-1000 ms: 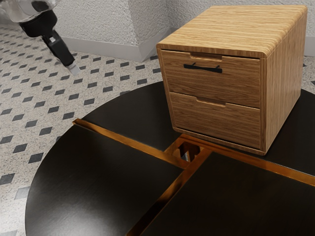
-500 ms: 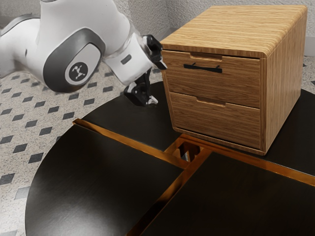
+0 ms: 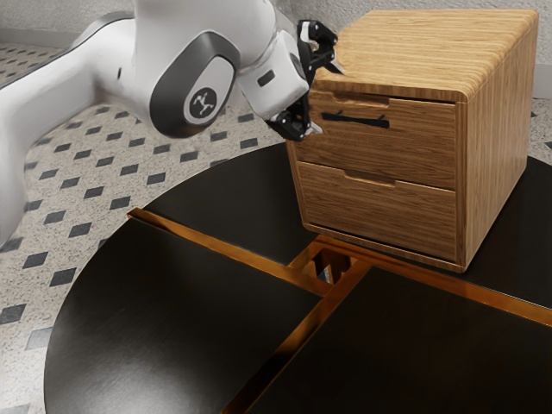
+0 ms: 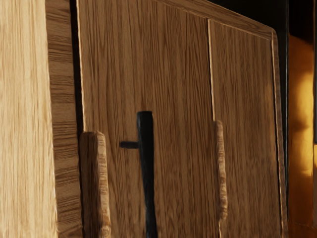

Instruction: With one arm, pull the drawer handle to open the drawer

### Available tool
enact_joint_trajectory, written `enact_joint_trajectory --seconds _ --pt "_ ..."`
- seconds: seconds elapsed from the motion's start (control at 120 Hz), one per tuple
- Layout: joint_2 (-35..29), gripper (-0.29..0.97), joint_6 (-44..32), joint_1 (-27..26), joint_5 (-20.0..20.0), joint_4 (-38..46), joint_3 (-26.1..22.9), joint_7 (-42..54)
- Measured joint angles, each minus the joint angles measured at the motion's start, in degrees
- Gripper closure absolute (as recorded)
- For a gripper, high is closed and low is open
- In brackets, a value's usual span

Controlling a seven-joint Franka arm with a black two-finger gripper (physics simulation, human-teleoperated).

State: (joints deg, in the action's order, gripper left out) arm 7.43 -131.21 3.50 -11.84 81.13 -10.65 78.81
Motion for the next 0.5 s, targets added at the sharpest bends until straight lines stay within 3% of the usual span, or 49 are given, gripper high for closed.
enact_joint_trajectory --seconds 0.2,0.317,0.5 --pt "1.1 0.02 4.9 -1.2 -2.1 -1.0 0.3 2.6" --pt "5.7 0.02 6.9 -1.7 -3.0 -6.4 -0.4 3.8" --pt "9.4 0.02 8.2 -2.1 -3.7 -8.1 -0.7 5.2"
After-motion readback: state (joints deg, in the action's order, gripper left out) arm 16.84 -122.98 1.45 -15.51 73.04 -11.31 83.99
